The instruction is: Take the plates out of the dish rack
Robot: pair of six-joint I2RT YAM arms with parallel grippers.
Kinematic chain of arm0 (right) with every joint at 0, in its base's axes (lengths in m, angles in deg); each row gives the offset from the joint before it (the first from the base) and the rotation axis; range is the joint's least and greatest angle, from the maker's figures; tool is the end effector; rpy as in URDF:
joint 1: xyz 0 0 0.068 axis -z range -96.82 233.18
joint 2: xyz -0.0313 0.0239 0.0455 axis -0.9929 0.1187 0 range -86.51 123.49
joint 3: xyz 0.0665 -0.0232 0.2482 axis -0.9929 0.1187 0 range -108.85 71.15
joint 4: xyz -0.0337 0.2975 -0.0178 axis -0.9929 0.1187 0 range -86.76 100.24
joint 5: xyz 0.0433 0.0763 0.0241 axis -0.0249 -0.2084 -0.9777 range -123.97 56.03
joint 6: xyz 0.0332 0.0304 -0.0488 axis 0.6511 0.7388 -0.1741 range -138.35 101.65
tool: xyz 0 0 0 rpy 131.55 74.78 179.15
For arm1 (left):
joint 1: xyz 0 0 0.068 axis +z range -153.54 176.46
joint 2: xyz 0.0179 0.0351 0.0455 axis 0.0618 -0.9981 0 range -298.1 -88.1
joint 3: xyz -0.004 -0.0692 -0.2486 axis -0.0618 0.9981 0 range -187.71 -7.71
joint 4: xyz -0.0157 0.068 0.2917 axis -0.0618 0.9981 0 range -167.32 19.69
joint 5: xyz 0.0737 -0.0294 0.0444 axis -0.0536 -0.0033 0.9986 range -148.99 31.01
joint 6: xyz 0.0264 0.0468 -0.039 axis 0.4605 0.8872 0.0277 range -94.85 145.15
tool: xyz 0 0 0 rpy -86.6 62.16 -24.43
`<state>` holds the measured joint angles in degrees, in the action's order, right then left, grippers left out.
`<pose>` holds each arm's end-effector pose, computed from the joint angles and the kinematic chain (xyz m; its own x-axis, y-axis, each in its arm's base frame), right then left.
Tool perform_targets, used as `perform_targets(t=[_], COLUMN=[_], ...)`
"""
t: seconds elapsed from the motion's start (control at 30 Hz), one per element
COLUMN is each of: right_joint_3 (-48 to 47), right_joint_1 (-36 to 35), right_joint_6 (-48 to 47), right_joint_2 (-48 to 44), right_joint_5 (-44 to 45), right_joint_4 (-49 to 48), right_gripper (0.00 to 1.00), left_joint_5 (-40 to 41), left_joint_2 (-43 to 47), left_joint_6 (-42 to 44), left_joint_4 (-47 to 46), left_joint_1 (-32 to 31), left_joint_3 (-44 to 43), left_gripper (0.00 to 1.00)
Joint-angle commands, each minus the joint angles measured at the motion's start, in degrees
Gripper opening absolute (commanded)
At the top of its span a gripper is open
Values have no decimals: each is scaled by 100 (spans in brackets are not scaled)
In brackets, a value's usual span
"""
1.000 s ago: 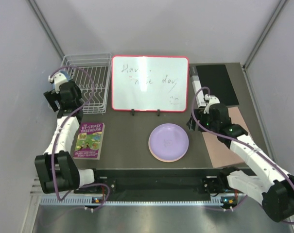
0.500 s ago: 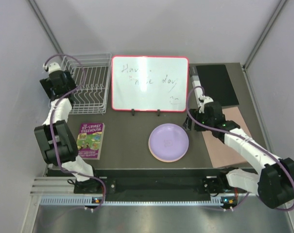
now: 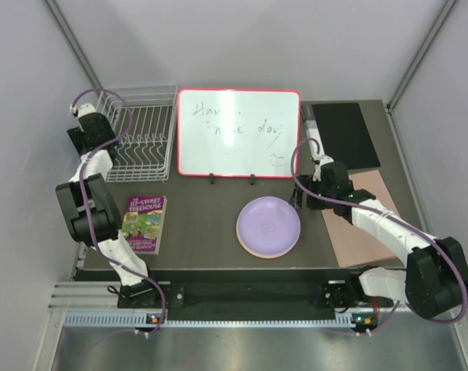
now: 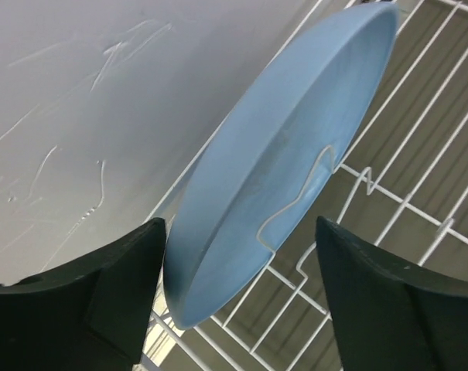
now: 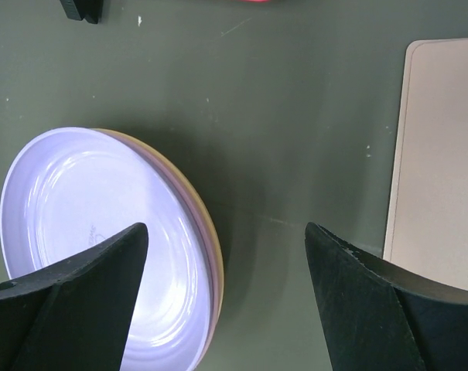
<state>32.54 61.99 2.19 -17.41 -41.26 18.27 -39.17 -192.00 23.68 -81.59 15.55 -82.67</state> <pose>0.2739 0.1133 0.1625 -0.7778 0.0716 -0.6244 -0.1801 0.9264 0.3306 0.4393 0.1710 0.2177 -0.3787 -0.1568 -0.9121 -0.6088 0.7845 0.1179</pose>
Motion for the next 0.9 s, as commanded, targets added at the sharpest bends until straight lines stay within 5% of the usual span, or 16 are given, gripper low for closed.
perform_targets(t=[0.0, 0.2, 0.33, 0.7, 0.87], right_joint_3=[-68, -103, -129, -15, 38], right_joint_1=[54, 45, 54, 54, 62], right_joint_6=[-93, -120, -155, -164, -173], right_joint_2=[138, 244, 288, 279, 192], right_joint_5=[-71, -115, -106, -115, -132], right_joint_4=[-281, -281, -272, -272, -255], right_gripper=[82, 82, 82, 82, 83], left_joint_5=[295, 488, 479, 436, 995], left_joint_2=[-34, 97, 203, 633, 1133], left_joint_6=[51, 270, 279, 270, 778], left_joint_4=[-144, -399, -399, -451, -1450], left_joint_1=[24, 24, 24, 7, -221], left_joint_3=[-81, 218, 289, 403, 982], left_gripper=[74, 48, 2, 0, 0])
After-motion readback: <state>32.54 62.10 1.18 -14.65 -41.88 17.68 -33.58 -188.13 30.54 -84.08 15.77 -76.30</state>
